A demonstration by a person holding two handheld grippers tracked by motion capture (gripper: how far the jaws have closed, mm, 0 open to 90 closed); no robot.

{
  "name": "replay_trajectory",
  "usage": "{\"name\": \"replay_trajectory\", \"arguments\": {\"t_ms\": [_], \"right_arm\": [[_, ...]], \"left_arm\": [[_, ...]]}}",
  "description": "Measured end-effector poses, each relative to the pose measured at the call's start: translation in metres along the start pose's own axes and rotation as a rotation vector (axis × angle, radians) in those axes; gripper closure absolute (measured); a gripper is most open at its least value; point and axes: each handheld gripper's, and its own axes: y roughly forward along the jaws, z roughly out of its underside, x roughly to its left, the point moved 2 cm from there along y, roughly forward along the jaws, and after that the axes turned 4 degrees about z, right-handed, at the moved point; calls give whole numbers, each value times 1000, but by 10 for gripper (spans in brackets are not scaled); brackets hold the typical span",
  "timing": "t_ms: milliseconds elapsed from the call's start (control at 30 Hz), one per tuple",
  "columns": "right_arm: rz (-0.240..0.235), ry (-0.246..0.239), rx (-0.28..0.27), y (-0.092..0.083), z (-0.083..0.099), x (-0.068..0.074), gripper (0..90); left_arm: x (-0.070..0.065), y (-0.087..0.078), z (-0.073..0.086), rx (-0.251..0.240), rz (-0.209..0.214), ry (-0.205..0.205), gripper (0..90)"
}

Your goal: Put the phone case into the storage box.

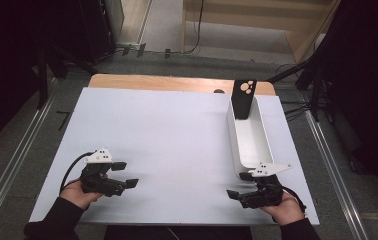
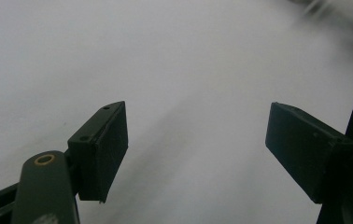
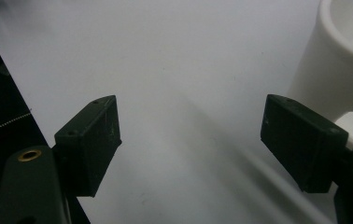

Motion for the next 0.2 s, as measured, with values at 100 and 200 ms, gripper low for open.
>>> {"name": "replay_trajectory", "arguments": {"t_ms": [100, 200], "right_arm": [[0, -3, 8, 1, 1, 0, 183], [2, -2, 18, 1, 1, 0, 183]], "left_arm": [[0, 0, 0, 0, 1, 1, 210], [0, 0, -1, -2, 2, 3, 210]]}}
